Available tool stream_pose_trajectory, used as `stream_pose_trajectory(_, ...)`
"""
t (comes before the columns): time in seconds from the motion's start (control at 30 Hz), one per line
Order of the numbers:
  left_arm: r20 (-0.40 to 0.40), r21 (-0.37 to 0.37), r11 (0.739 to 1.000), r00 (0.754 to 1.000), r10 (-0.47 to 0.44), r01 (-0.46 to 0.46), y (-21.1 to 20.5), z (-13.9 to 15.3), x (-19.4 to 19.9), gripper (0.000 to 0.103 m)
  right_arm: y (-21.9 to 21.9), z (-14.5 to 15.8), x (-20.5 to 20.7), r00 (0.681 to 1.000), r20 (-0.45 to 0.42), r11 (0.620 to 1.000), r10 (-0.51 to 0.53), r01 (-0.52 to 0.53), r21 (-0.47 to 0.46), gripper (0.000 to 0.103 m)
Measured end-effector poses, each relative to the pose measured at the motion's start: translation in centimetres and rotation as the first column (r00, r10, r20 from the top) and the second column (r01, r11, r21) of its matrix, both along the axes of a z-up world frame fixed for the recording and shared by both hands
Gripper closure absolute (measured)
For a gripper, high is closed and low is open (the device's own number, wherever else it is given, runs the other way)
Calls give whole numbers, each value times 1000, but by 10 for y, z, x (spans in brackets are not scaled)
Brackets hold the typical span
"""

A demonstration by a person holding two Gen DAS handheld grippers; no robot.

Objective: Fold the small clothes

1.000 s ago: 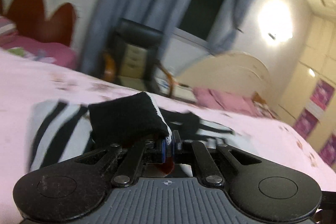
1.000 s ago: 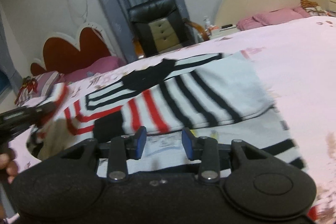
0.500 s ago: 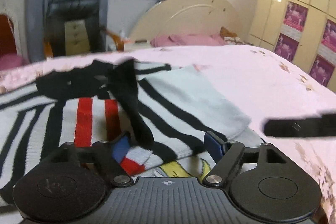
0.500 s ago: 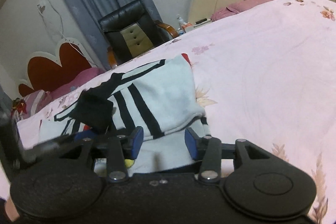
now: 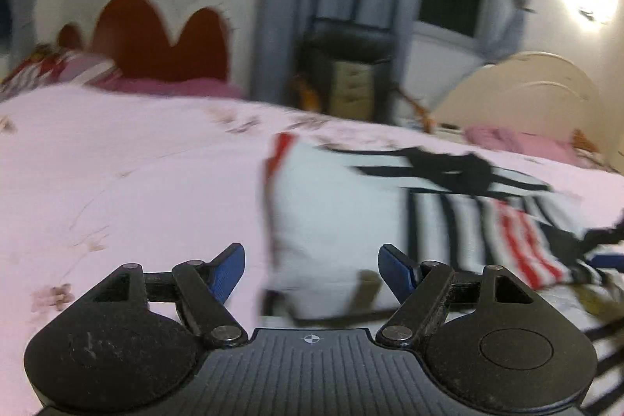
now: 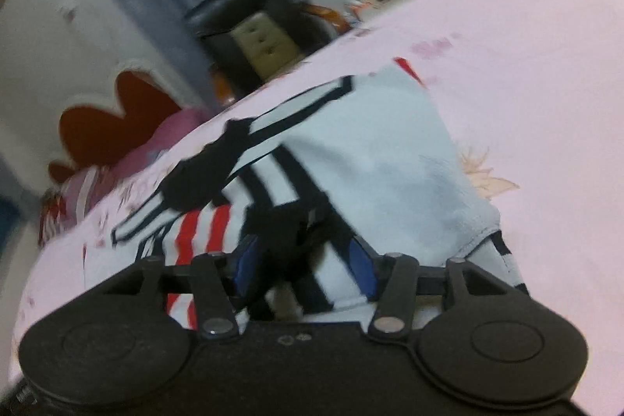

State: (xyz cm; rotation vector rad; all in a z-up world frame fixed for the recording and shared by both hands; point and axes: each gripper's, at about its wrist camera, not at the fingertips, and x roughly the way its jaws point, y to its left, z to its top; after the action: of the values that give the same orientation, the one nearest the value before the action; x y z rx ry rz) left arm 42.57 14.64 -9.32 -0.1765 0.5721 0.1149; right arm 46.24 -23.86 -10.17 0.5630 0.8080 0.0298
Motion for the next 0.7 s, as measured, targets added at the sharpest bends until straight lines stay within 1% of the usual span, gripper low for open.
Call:
stream_pose_trajectory(0.03, -12, -16, 1000, 1000, 10, -10, 6, -4, 3, 27, -1, -3, 4, 1000, -9, 1000, -8, 8, 12, 57)
stream_pose_trajectory(0.1, -55, -36, 999, 998, 14, -16, 13, -14, 13, 27, 2, -7, 10, 1000, -16, 1000, 13, -13, -1, 71)
stream_pose_trajectory(0.13, -76, -40, 999, 997, 21, -24, 14, -20, 21, 28, 6, -9, 13, 999, -17, 999, 36, -36, -13, 89)
stream_pose_trajectory(0.17, -90, -44, 999, 996, 20, -25, 14, -26, 26, 29, 10, -9, 15, 998, -20, 998, 64, -65, -27, 95)
stream_pose_trajectory(0.23, -100, -26, 999, 995, 17, -19, 10, -31, 29, 29, 20, -2, 12, 995, 16, 990, 95, -93, -110, 96)
stream_pose_trajectory(0.3, -100, 7, 1000, 995, -2, 3, 3, -35, 34, 29, 22, 10, 2, 992, 69, 980, 106, -93, -175, 97)
stream_pose_trajectory(0.33, -102, 22, 1000, 995, -14, 16, 0, -34, 35, 29, 23, 13, -3, 991, 81, 974, 110, -91, -206, 97)
stream_pose_trajectory(0.37, -104, 36, 999, 994, -18, 22, -2, -32, 35, 29, 25, 12, -5, 990, 81, 967, 118, -96, -234, 97)
stream_pose_trajectory(0.4, -99, 47, 999, 995, -18, 23, -4, -25, 37, 29, 25, 8, 0, 989, 62, 961, 133, -113, -254, 97)
stream_pose_trajectory(0.43, -70, 59, 998, 997, -27, 31, -6, -16, 38, 29, 28, 2, 3, 988, 20, 951, 153, -142, -274, 94)
stream_pose_trajectory(0.47, -25, 69, 996, 999, -48, 50, -8, -6, 40, 29, 29, -3, 7, 988, -6, 946, 156, -152, -286, 89)
stream_pose_trajectory(0.5, 13, 85, 994, 997, -75, 73, -11, 5, 45, 29, 27, -2, 4, 989, 15, 948, 146, -135, -287, 86)
stream_pose_trajectory(0.53, 35, 98, 990, 994, -102, 98, -14, 13, 50, 29, 25, 3, 2, 991, 48, 953, 127, -108, -285, 85)
stream_pose_trajectory(0.6, 58, 101, 982, 985, -163, 157, -18, 23, 70, 29, 21, 8, 2, 990, 82, 961, 113, -87, -263, 85)
stream_pose_trajectory(0.63, 63, 98, 979, 981, -183, 176, -20, 26, 82, 29, 21, 9, 5, 990, 85, 962, 117, -91, -258, 85)
stream_pose_trajectory(0.7, 55, 88, 973, 974, -219, 213, -22, 23, 104, 29, 24, 10, 11, 986, 88, 955, 139, -110, -274, 86)
